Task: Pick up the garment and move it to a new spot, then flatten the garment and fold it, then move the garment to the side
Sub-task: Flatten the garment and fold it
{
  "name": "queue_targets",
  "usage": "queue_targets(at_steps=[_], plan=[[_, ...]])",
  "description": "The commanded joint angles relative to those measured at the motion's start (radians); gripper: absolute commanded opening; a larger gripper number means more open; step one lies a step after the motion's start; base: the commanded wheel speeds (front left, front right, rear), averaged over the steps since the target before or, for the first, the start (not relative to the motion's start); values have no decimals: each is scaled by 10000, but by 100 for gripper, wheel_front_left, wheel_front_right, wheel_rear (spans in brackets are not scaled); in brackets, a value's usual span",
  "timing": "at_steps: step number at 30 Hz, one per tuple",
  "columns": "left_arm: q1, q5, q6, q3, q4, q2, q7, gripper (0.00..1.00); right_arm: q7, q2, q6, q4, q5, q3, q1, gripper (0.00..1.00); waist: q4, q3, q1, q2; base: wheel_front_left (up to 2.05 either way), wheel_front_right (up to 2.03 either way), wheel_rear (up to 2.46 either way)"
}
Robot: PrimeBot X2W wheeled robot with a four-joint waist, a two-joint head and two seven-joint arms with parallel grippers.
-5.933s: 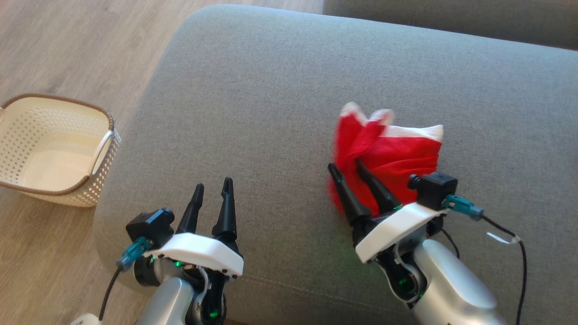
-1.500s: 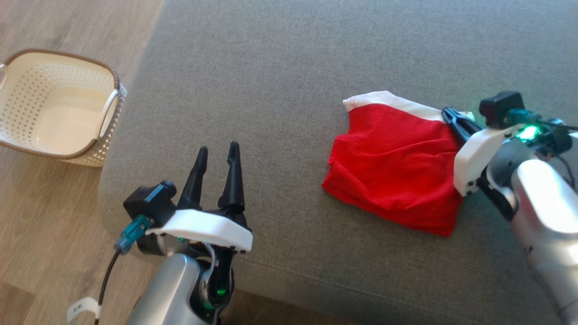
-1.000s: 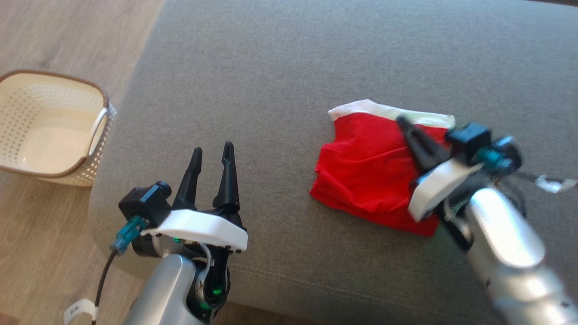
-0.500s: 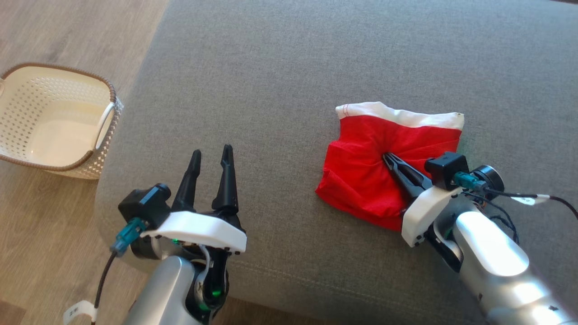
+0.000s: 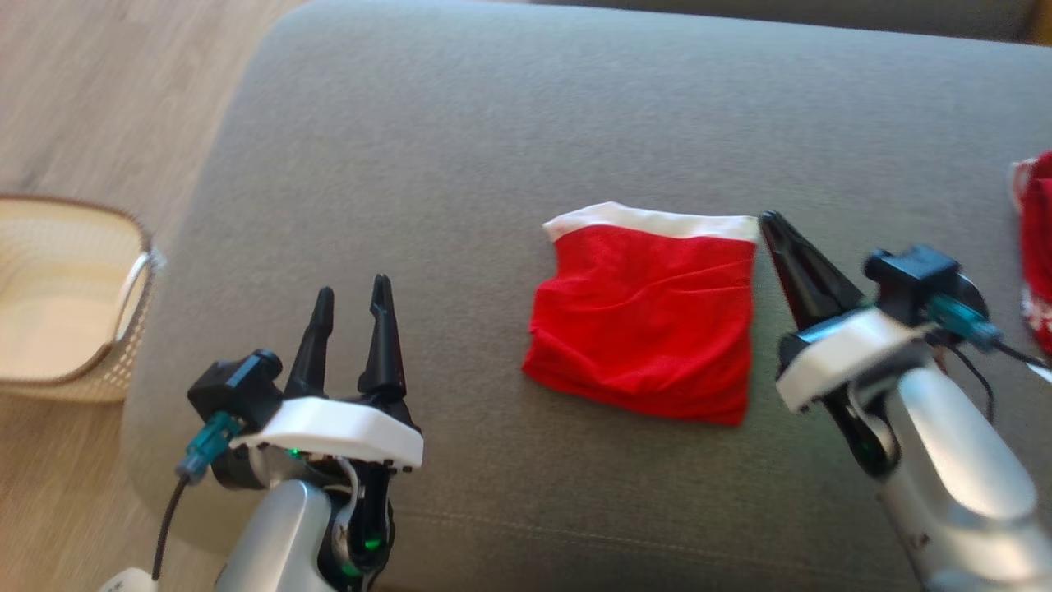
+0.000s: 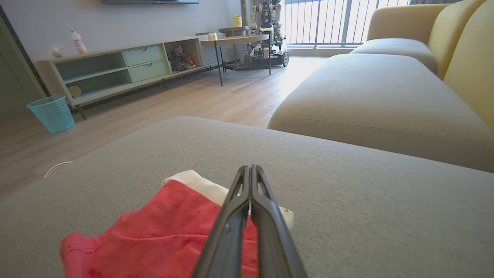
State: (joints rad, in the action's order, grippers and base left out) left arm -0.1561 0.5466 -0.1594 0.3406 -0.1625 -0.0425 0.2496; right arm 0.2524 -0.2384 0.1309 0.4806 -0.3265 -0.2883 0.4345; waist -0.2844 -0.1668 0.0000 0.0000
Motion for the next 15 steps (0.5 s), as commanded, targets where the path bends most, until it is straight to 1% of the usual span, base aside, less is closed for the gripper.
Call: queue_targets(at_steps=[1,4,7,8,9,15], plan=[[-187,-137,79,-321,341,-77,122,100,91,-39,-2,-433,65,18,-191,0,323,249,0,0,0,0,0],[-58,-218,203,-370,381,-77,122,100,92,70,-2,-1131,279,683,-805,0,677,418,0,0,0,0,0],[85,-344,210,-485,424,-77,122,100,92,276,-2,-1845,655,1271,-1375,0,986,501,0,0,0,0,0],[115,-420,214,-502,421,-77,122,100,92,376,-2,-2052,791,1487,-1564,89,1065,516,0,0,0,0,0],[142,-486,208,-529,417,-77,122,100,92,486,-2,-2212,910,1669,-1754,100,1143,523,0,0,0,0,0],[240,-655,75,-542,421,-77,122,100,92,1180,-2,-3060,1377,2810,-2614,100,1397,521,0,0,0,0,0]])
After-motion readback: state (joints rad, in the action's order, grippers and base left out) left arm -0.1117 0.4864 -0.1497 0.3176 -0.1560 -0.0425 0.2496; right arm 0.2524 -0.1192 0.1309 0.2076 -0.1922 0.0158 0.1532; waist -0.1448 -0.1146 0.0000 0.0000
